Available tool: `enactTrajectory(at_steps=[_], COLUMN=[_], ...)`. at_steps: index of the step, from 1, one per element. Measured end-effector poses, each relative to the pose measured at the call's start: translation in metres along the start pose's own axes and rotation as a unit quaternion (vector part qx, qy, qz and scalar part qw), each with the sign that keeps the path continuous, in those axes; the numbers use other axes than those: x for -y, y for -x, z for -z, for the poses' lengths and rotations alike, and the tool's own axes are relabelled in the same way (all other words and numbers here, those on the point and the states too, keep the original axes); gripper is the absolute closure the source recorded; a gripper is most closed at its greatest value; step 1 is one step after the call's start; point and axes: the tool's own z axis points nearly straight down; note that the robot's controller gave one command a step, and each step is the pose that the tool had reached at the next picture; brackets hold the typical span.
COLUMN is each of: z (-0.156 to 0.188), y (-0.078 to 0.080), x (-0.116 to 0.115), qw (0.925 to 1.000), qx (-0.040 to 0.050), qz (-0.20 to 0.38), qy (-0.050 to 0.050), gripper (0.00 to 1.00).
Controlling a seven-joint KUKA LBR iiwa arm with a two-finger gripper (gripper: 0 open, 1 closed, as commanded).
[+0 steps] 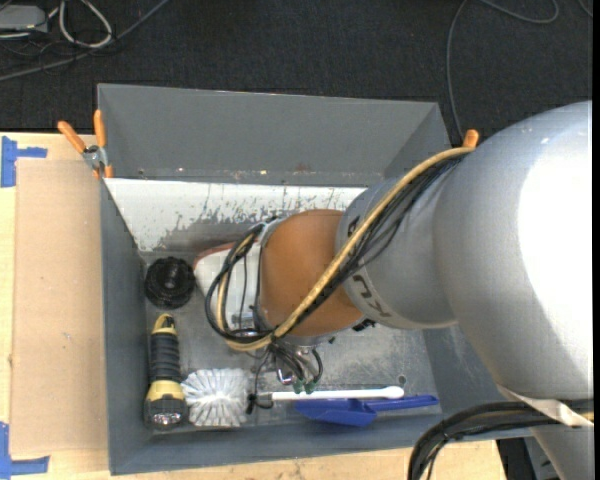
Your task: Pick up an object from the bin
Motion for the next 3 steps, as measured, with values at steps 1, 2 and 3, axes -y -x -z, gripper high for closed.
enactTrajectory(at_steps=[1,2,3], z=[-0.0027,-0.0027,-0.0026], y=[-0.0216,-0.0216,-0.0199], x=[0.0147,0.0147,0.0149], qw=[0.9994,0.9993,0.9995], qx=[0.0037,0.0038,0.0036], qz=[-0.035,-0.036,-0.029], qy=[0.005,0.005,0.004], gripper=[1.00,1.00,1.00])
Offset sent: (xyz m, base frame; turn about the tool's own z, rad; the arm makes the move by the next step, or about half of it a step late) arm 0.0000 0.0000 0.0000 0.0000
